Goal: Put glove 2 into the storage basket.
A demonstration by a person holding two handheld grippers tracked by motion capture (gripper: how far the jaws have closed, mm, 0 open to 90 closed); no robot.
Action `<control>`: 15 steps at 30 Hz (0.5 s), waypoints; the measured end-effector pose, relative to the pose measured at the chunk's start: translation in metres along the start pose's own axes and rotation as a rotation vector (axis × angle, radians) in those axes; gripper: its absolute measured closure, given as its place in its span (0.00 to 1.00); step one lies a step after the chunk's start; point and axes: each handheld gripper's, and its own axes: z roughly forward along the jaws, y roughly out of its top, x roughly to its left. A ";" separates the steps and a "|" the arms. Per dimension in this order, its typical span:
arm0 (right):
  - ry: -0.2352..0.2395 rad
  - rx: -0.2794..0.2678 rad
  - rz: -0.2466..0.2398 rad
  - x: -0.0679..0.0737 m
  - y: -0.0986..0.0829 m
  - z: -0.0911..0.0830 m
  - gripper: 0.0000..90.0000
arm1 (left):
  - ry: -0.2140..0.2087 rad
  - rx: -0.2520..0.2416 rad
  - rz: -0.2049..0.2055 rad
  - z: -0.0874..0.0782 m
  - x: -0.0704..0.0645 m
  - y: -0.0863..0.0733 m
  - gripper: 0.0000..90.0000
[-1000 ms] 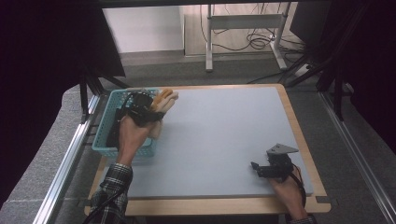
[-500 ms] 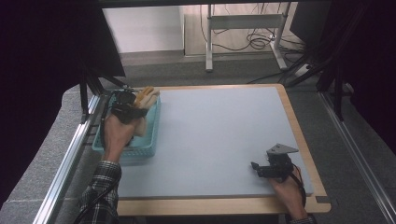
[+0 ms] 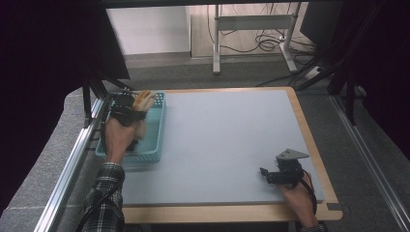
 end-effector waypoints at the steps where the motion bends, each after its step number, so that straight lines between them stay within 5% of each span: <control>1: 0.000 0.000 0.000 0.000 0.000 0.000 0.19 | 0.002 0.002 -0.001 0.002 0.000 0.000 0.62; 15: 0.000 0.000 0.000 0.000 0.000 0.000 0.19 | 0.028 0.083 -0.003 0.049 -0.003 -0.005 0.61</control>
